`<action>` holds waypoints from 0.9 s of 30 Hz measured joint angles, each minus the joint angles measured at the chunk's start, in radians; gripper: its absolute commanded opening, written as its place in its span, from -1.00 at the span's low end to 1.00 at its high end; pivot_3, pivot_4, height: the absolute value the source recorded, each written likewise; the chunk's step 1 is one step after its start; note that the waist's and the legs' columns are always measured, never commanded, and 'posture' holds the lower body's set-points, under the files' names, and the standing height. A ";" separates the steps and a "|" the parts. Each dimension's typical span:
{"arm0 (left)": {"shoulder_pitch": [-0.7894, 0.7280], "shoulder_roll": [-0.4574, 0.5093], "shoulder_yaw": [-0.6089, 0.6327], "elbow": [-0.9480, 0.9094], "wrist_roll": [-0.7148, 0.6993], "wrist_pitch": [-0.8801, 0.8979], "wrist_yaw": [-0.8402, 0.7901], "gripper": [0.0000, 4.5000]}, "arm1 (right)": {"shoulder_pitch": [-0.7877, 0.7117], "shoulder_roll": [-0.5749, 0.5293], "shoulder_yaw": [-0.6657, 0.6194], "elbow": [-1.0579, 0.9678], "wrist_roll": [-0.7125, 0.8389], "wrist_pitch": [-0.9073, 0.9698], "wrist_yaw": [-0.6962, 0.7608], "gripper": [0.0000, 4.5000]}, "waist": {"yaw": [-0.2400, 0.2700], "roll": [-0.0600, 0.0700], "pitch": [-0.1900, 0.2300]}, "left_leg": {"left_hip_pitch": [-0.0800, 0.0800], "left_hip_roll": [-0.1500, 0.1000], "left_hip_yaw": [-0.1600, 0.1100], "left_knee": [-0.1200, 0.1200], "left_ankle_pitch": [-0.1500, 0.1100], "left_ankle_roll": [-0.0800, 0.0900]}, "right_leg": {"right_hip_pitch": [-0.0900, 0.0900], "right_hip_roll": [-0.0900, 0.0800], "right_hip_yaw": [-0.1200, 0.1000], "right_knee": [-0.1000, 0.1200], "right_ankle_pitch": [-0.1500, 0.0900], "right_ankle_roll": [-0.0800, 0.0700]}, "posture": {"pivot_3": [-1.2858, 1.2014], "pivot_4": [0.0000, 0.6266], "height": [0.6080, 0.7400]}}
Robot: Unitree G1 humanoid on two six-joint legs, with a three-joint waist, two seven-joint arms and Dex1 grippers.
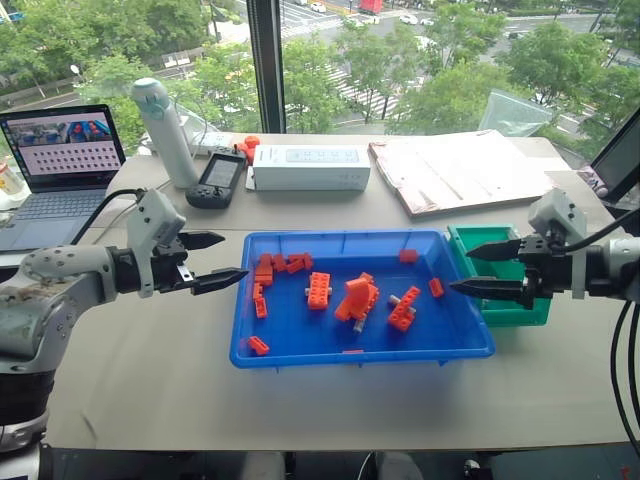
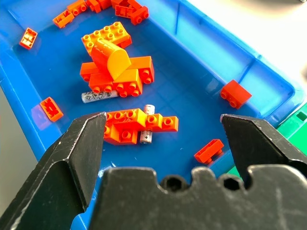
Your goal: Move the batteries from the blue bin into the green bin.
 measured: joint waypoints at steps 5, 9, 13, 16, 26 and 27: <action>-0.026 0.053 0.000 -0.043 -0.084 0.099 -0.048 1.00 | -0.135 -0.020 0.125 0.072 -0.103 -0.076 0.041 0.98 | -0.010 0.000 0.000 | 0.000 0.000 0.000 0.001 0.000 0.000 | -0.001 0.000 0.000 0.000 0.001 0.000 | 0.03 -0.52 1.00; -0.046 0.108 -0.015 -0.117 -0.121 0.130 -0.113 1.00 | -0.257 -0.008 0.264 0.104 -0.208 -0.172 0.115 0.98 | -0.013 0.000 0.000 | 0.000 0.000 0.001 -0.001 0.000 0.000 | -0.001 0.000 0.001 -0.001 0.000 0.000 | 0.03 -0.52 1.00; -0.025 0.135 -0.044 -0.165 -0.143 0.132 -0.178 1.00 | -0.334 0.087 0.396 0.128 -0.282 -0.216 0.177 0.98 | -0.014 0.000 0.000 | 0.000 0.001 0.001 -0.001 0.000 0.000 | -0.002 0.001 0.001 0.000 0.000 0.000 | 0.03 -0.52 1.00; -0.026 0.138 -0.048 -0.199 -0.161 0.132 -0.193 1.00 | -0.346 0.144 0.465 0.126 -0.305 -0.231 0.218 0.98 | -0.010 0.000 0.000 | -0.001 0.001 0.001 0.000 0.000 0.000 | -0.001 0.001 0.001 0.001 0.000 0.000 | 0.03 -0.52 1.00; 0.000 0.161 -0.047 -0.266 -0.160 0.134 -0.177 1.00 | -0.394 0.236 0.590 0.284 -0.477 -0.435 0.300 0.98 | -0.011 0.000 0.000 | 0.000 0.003 0.002 0.001 0.001 -0.001 | -0.001 0.003 0.001 0.001 0.001 0.000 | 0.03 -0.52 1.00; 0.005 0.162 -0.047 -0.268 -0.160 0.135 -0.175 1.00 | -0.394 0.243 0.595 0.301 -0.490 -0.449 0.305 0.98 | -0.011 0.000 0.000 | 0.000 0.002 0.002 0.001 0.001 -0.001 | -0.001 0.003 0.001 0.001 0.001 0.000 | 0.03 -0.52 1.00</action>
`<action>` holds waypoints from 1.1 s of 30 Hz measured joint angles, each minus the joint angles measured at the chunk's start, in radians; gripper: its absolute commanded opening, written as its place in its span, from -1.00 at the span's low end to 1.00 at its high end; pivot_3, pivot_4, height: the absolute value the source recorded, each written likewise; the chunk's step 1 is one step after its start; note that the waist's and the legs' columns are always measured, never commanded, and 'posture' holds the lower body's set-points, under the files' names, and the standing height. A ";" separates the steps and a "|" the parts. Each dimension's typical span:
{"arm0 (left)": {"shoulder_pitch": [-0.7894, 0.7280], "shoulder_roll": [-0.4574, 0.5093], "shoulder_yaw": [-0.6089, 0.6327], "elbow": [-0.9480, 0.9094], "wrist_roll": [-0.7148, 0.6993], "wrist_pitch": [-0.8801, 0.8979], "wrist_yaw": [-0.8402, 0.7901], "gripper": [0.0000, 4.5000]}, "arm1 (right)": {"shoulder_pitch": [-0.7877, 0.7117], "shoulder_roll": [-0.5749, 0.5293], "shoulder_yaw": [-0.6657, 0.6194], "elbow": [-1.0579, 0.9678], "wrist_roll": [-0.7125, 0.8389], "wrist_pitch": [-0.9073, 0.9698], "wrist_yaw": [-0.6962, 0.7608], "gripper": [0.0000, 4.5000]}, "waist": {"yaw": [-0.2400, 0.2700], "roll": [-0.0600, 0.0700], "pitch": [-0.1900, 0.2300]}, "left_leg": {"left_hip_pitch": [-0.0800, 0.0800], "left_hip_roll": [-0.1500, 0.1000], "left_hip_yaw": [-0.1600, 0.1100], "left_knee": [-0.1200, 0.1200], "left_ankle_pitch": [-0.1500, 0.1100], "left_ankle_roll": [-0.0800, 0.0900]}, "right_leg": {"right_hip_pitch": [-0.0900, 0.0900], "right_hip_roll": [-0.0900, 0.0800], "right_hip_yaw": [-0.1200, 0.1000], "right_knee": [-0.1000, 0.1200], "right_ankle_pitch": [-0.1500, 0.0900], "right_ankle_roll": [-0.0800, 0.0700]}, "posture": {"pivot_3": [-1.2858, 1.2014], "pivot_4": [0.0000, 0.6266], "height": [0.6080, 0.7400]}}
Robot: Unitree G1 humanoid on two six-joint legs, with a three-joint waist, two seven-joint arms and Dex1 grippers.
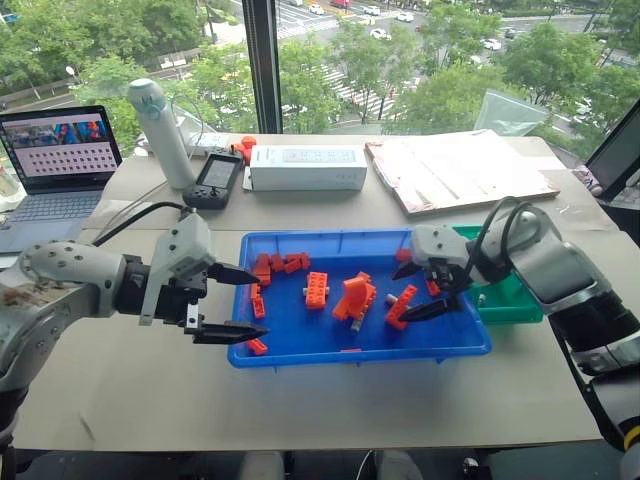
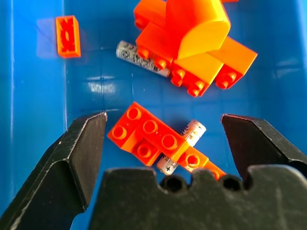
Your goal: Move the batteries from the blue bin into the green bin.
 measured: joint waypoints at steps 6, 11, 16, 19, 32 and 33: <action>0.006 0.001 0.002 -0.005 -0.001 0.006 0.023 1.00 | -0.039 0.011 0.003 0.116 -0.060 -0.107 0.036 0.98 | -0.001 0.000 0.000 | 0.000 0.001 0.000 0.000 0.000 -0.001 | 0.000 0.001 0.000 0.000 0.000 0.000 | 0.03 -0.52 1.00; 0.019 0.001 0.003 -0.021 -0.003 0.011 0.036 1.00 | -0.082 0.012 -0.010 0.165 -0.064 -0.147 0.082 0.98 | -0.001 0.000 0.000 | 0.000 0.004 0.000 0.000 0.001 -0.002 | 0.000 0.005 0.000 0.000 0.001 -0.002 | 0.03 -0.52 1.00; 0.029 0.001 0.004 -0.024 -0.010 0.013 0.036 1.00 | -0.150 0.027 -0.009 0.247 -0.075 -0.261 0.100 0.98 | -0.003 0.000 0.000 | 0.000 0.007 0.000 -0.001 0.002 -0.003 | -0.001 0.007 0.000 -0.001 0.001 -0.003 | 0.03 -0.52 1.00; 0.025 0.001 0.003 -0.026 -0.010 0.013 0.037 1.00 | -0.178 0.060 0.016 0.313 -0.106 -0.413 0.102 0.98 | -0.003 0.000 0.000 | 0.001 0.008 0.000 -0.001 0.002 -0.004 | -0.001 0.009 0.000 -0.001 0.002 -0.004 | 0.03 -0.52 1.00; 0.022 0.006 0.007 -0.055 -0.042 0.023 0.070 1.00 | -0.193 0.150 0.077 0.526 -0.173 -0.729 0.104 0.25 | -0.006 0.000 0.000 | 0.001 0.010 0.000 -0.001 0.003 -0.006 | -0.001 0.011 0.001 0.000 0.002 -0.005 | 0.03 -0.52 1.00; 0.022 0.007 0.010 -0.056 -0.047 0.023 0.070 1.00 | -0.193 0.150 0.078 0.526 -0.165 -0.729 0.104 0.08 | -0.006 0.000 0.000 | 0.001 0.010 0.000 -0.001 0.003 -0.006 | -0.001 0.011 0.001 0.000 0.002 -0.005 | 0.03 -0.52 1.00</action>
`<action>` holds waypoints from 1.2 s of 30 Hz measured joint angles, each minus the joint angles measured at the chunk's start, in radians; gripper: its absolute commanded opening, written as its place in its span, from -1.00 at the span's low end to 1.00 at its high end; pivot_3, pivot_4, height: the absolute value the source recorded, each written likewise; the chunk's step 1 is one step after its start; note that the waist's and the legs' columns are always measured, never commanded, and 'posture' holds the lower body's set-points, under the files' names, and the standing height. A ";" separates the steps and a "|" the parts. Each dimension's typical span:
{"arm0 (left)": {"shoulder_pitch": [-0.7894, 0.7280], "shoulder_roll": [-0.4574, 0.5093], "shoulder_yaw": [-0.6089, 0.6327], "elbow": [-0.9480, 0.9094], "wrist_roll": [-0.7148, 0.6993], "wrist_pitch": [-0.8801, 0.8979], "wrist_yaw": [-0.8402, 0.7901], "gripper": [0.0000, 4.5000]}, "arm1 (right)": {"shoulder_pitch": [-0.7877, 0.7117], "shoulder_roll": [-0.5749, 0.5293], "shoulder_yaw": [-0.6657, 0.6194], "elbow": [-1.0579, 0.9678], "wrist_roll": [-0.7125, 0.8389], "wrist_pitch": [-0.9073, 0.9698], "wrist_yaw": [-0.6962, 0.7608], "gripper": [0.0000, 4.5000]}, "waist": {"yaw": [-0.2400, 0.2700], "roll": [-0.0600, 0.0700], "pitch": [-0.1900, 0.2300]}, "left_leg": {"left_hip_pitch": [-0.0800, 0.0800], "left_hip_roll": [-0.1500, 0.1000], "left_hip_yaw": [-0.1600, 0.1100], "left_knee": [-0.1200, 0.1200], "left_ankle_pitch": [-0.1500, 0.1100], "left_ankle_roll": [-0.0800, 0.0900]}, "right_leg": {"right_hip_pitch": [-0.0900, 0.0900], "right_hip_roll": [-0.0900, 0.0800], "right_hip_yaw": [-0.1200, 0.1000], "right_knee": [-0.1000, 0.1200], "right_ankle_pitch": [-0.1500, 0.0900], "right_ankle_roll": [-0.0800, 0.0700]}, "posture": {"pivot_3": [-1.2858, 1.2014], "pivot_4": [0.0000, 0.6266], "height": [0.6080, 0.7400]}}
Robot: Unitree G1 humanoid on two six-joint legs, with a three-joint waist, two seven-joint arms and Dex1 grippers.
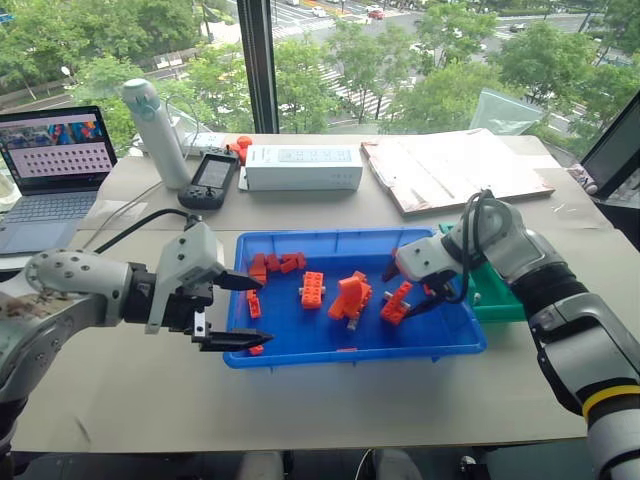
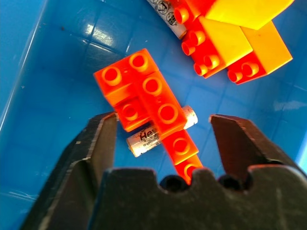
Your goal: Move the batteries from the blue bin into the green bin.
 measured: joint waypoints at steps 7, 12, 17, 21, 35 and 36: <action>-0.002 0.000 0.002 0.017 -0.008 -0.008 -0.007 1.00 | -0.001 -0.046 0.061 -0.065 0.123 0.047 0.001 -0.80 | 0.002 0.000 0.000 | 0.000 0.000 0.000 0.000 0.000 0.000 | 0.000 0.000 0.000 0.000 0.000 0.000 | 0.03 -0.52 1.00; -0.030 -0.005 -0.023 0.040 0.009 -0.025 -0.017 1.00 | -0.039 -0.129 0.097 -0.160 0.257 0.181 0.001 -0.80 | 0.002 0.000 0.000 | 0.001 0.001 0.000 0.000 0.000 0.000 | 0.000 0.000 0.000 0.000 0.001 -0.001 | 0.03 -0.52 1.00; -0.046 -0.014 -0.053 0.052 0.017 -0.045 -0.036 1.00 | -0.145 -0.131 0.065 -0.037 0.165 0.239 -0.022 -0.80 | 0.002 0.000 0.000 | 0.002 0.001 0.001 -0.001 0.000 -0.001 | 0.000 0.000 0.001 0.000 0.000 -0.002 | 0.03 -0.52 1.00; -0.069 -0.017 -0.067 0.063 0.029 -0.049 -0.038 1.00 | -0.187 -0.050 0.025 0.144 0.046 0.191 -0.184 -0.35 | -0.002 0.000 0.000 | 0.002 0.001 0.002 -0.002 0.000 -0.001 | -0.001 0.000 0.002 0.000 0.001 -0.002 | 0.03 -0.52 1.00; -0.088 -0.043 -0.095 0.091 0.053 -0.055 -0.052 1.00 | 0.094 -0.121 -0.101 -0.363 0.121 0.669 -0.011 0.66 | 0.007 0.000 0.000 | 0.001 0.001 0.002 0.000 0.000 0.000 | 0.001 0.000 0.002 0.002 0.000 -0.002 | 0.03 -0.52 1.00; -0.099 -0.054 -0.098 0.093 0.053 -0.056 -0.050 1.00 | 0.128 -0.120 -0.103 -0.411 0.130 0.723 -0.019 0.66 | 0.006 0.000 0.000 | 0.001 0.001 0.002 0.001 0.000 0.000 | 0.001 0.000 0.002 0.003 0.000 -0.002 | 0.03 -0.52 1.00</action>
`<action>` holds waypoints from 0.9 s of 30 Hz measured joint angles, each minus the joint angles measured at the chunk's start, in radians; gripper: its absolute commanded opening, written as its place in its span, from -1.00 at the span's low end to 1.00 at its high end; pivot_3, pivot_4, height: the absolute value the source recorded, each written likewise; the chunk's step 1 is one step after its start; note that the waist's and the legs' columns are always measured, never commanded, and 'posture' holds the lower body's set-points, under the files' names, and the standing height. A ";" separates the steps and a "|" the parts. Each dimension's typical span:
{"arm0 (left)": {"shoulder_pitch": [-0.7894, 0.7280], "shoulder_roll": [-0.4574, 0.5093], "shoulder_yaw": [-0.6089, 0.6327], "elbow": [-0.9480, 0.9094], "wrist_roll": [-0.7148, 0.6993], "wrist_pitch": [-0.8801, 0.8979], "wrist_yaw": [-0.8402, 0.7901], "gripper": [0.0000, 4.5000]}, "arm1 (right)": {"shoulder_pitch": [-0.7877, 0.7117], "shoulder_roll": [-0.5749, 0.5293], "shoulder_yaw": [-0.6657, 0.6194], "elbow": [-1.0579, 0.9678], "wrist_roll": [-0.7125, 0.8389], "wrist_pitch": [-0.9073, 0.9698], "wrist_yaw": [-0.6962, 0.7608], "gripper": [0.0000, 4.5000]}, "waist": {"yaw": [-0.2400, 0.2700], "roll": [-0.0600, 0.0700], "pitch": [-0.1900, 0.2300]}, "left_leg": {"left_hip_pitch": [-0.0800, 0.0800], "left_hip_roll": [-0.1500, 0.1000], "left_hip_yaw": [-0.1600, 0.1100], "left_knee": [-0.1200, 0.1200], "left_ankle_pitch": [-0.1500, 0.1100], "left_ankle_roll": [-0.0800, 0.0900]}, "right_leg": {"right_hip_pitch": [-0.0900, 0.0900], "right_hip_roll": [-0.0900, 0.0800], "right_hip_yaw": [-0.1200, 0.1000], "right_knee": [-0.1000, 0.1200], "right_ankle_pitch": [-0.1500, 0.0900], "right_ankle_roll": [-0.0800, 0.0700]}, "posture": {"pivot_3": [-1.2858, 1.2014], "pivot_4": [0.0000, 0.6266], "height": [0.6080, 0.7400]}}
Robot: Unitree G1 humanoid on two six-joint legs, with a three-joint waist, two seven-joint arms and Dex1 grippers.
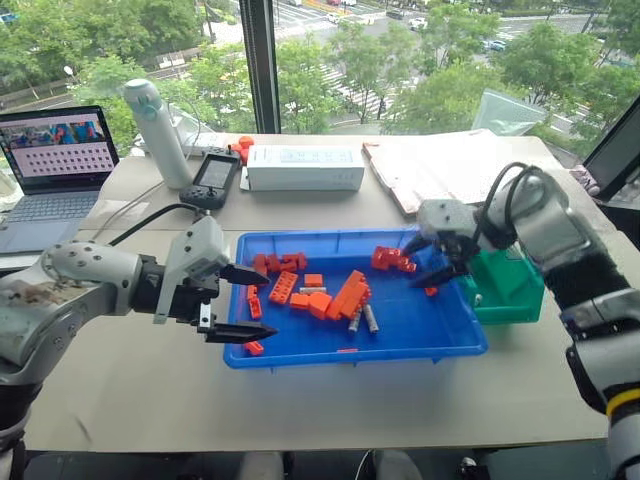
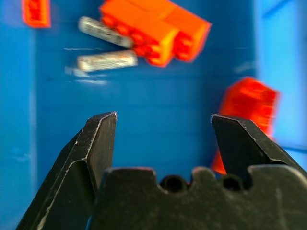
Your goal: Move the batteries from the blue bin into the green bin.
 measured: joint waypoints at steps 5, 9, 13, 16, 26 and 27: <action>-0.053 -0.025 -0.020 0.007 0.006 -0.002 0.005 1.00 | 0.117 0.049 -0.044 -0.218 0.022 0.338 -0.157 0.66 | 0.000 0.000 0.000 | 0.001 0.001 0.000 0.002 0.000 -0.001 | -0.003 0.000 0.001 0.005 -0.001 -0.001 | 0.03 -0.52 1.00; -0.060 -0.033 -0.042 0.021 0.032 -0.010 0.003 1.00 | 0.181 0.115 -0.097 -0.320 0.044 0.538 -0.302 0.66 | 0.003 0.000 0.000 | 0.001 0.000 0.000 0.002 0.000 -0.001 | -0.003 0.000 0.001 0.005 -0.001 -0.001 | 0.03 -0.52 1.00; -0.080 -0.040 -0.055 0.034 0.037 -0.011 -0.003 1.00 | 0.228 0.146 -0.109 -0.375 0.055 0.630 -0.406 0.66 | 0.008 0.000 0.000 | 0.001 0.000 0.000 0.002 0.000 -0.001 | -0.003 0.000 0.001 0.005 -0.001 -0.001 | 0.03 -0.52 1.00; -0.098 -0.043 -0.067 0.040 0.043 -0.012 -0.011 1.00 | 0.264 0.172 -0.107 -0.426 0.061 0.677 -0.474 0.66 | 0.007 0.000 0.000 | 0.001 0.000 0.000 0.002 0.000 -0.001 | -0.003 0.000 0.001 0.005 -0.001 -0.001 | 0.03 -0.52 1.00; -0.102 -0.047 -0.072 0.055 0.072 -0.014 -0.027 1.00 | 0.288 0.091 -0.045 -0.454 0.015 0.557 -0.537 -0.58 | 0.011 -0.001 0.000 | 0.001 0.000 0.000 0.002 0.000 -0.001 | -0.003 0.000 0.001 0.004 -0.001 -0.001 | 0.03 -0.52 1.00; -0.103 -0.049 -0.072 0.057 0.072 -0.014 -0.027 1.00 | 0.285 0.071 -0.043 -0.442 0.014 0.533 -0.524 -0.75 | 0.011 -0.001 0.000 | 0.001 0.000 0.000 0.002 0.000 -0.001 | -0.003 0.000 0.001 0.004 -0.001 -0.001 | 0.03 -0.52 1.00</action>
